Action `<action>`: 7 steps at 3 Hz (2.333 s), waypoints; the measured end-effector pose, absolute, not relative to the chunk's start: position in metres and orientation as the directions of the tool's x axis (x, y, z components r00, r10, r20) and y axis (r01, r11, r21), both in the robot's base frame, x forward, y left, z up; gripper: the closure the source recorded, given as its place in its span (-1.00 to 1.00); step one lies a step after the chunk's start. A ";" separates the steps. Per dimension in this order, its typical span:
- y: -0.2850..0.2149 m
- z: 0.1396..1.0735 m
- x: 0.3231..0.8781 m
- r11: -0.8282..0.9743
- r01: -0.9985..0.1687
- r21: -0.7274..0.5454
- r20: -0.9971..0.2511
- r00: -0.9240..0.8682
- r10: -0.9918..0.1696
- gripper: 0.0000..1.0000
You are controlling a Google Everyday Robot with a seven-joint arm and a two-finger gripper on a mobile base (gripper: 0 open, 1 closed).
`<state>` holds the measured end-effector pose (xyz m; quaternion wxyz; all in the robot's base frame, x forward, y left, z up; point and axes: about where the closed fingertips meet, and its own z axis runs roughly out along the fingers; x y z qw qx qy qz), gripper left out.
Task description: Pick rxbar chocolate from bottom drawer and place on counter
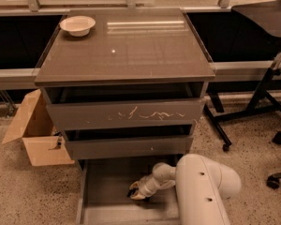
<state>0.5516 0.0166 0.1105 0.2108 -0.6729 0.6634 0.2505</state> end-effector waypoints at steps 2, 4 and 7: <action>0.019 0.190 0.550 -0.233 -0.957 -0.173 -0.706 0.286 -0.648 1.00; 0.003 0.269 0.548 -0.370 -0.862 -0.347 -0.751 0.492 -0.440 1.00; 0.018 0.325 0.521 -0.472 -0.775 -0.421 -0.742 0.593 -0.311 1.00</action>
Offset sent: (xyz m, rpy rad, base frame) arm -0.0095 0.0010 0.1377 0.2765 -0.3330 0.3833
